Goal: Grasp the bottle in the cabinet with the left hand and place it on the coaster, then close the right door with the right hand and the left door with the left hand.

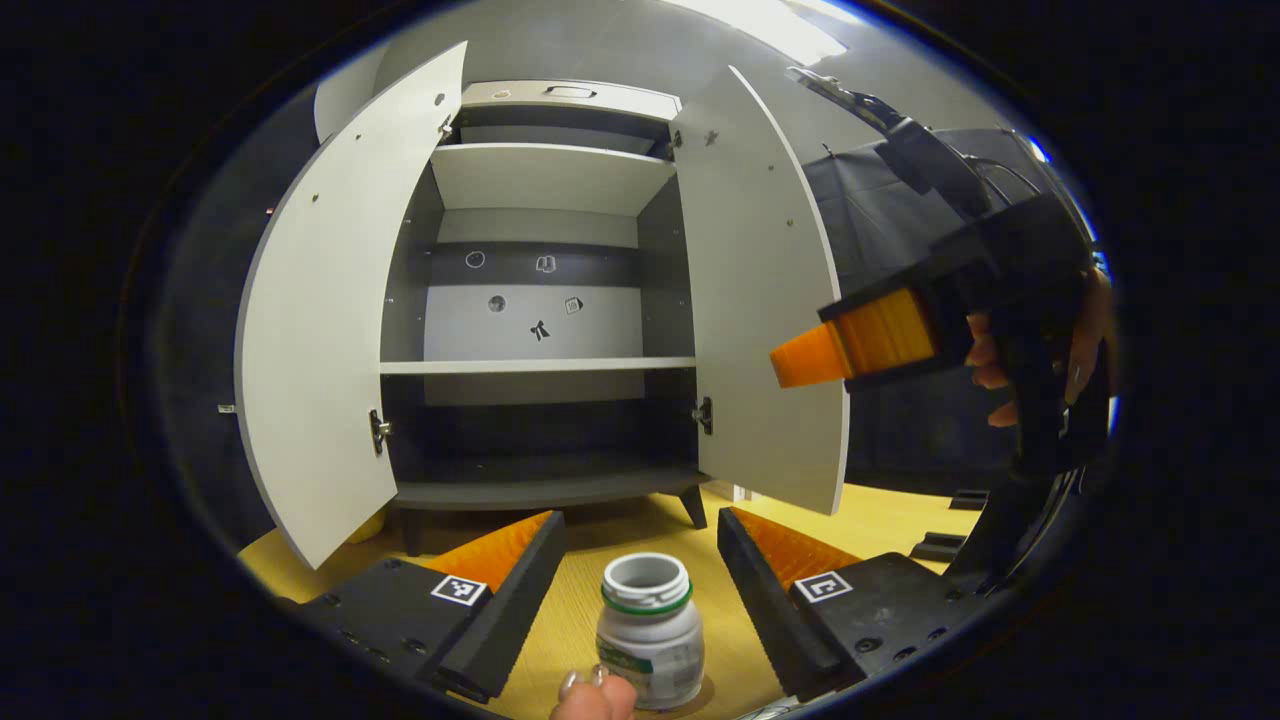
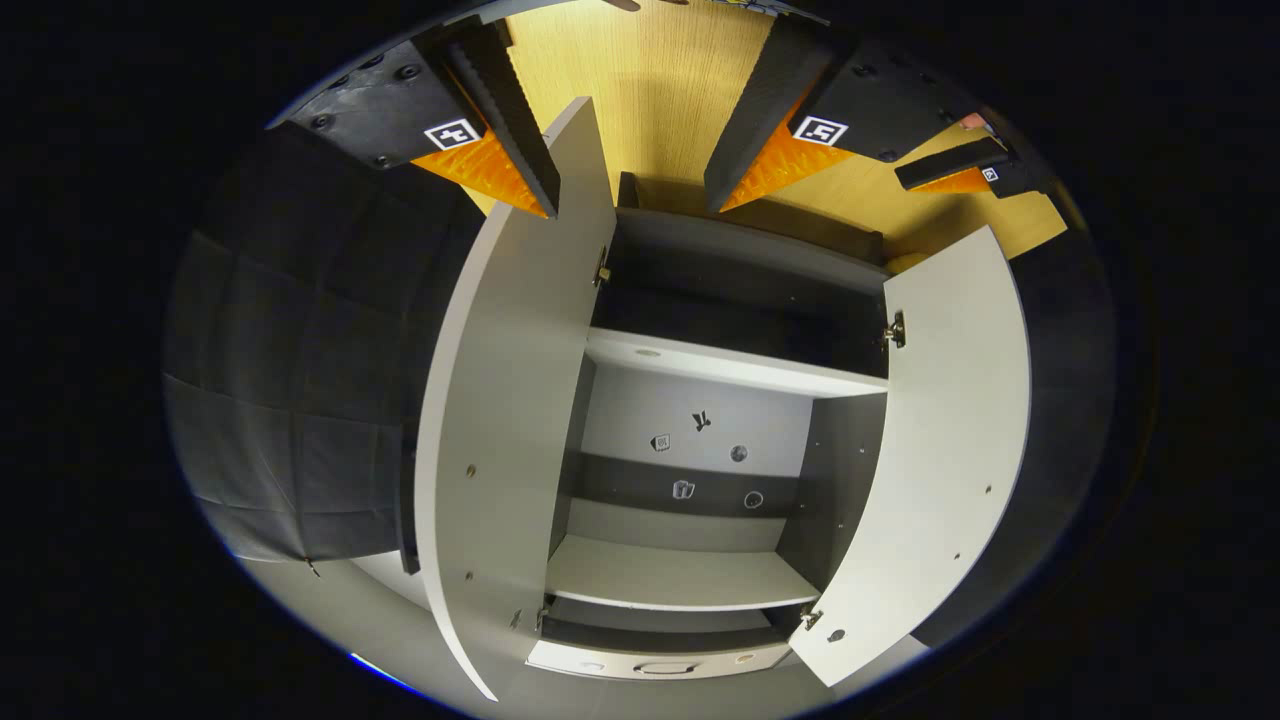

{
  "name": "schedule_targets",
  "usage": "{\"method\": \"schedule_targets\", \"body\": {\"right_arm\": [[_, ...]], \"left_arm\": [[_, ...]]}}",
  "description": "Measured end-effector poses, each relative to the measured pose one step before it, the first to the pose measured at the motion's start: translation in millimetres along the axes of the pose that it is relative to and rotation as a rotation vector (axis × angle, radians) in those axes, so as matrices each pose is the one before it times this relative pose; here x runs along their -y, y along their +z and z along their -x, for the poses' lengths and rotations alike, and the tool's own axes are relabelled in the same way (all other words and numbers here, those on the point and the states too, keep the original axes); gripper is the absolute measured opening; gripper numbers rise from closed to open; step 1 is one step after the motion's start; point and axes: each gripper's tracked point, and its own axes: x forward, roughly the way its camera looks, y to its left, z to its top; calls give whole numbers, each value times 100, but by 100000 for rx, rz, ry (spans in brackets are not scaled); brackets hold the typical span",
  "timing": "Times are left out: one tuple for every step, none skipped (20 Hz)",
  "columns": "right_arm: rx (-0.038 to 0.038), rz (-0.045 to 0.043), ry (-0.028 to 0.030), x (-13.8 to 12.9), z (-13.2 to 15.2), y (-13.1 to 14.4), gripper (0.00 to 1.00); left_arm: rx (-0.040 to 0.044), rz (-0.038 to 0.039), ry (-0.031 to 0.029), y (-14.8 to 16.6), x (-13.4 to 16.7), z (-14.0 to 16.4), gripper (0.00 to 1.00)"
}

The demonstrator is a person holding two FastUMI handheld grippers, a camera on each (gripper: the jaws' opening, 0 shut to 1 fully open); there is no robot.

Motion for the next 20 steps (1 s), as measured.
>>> {"method": "schedule_targets", "body": {"right_arm": [[682,-199,-61,246,518,1014,97],[1364,-482,584,94,615,1121,97],[2246,-903,-168,262,533,1450,97],[1620,-971,-274,316,539,1371,97],[491,-371,-1065,463,454,1129,97],[-79,737,-3270,944,360,958,96],[471,1371,-3927,1365,435,996,97],[717,1027,-4433,1333,208,997,96],[1328,74,-4213,1391,163,955,97],[831,-723,-4163,1244,-70,802,96],[733,-1163,-3953,1286,-254,771,96],[1396,-1243,-4647,1396,-478,926,96],[793,-1328,-4100,1288,-737,836,96],[1064,-2100,-3312,1193,-737,1059,96],[1562,-2845,-1805,867,-625,987,96],[1479,-2891,-131,469,-845,968,96],[976,-2476,103,399,-958,585,96],[574,-1845,-18,468,-1041,386,96],[-310,-716,383,155,-769,65,96],[-79,-209,950,40,-716,-4,96]], "left_arm": [[1083,1370,-1442,1719,50,-74,96],[1431,683,-1755,1999,1,40,96],[1302,334,-1973,1882,-70,72,96],[953,121,-1635,1878,-208,152,96],[424,-306,-1820,1594,-281,120,96],[-61,-980,-1600,1468,-401,171,96],[-503,-1457,-903,1204,-672,262,96],[-90,-1709,-392,1303,-825,352,95],[-302,-1823,130,1046,-1043,293,96],[-873,-1859,651,891,-1071,531,96],[-1191,-1364,1609,628,-1216,535,96],[-1132,-124,508,576,-900,645,95],[-1187,549,-651,302,-368,629,95],[-855,524,167,405,-538,719,96],[-955,607,1892,226,-885,579,96],[-1169,818,2609,202,-874,661,96],[-1463,1083,2881,8,-801,449,96],[-899,1058,3350,178,-892,564,96],[100,950,4536,289,-1121,442,96],[5,882,5653,426,-1194,575,96]]}}
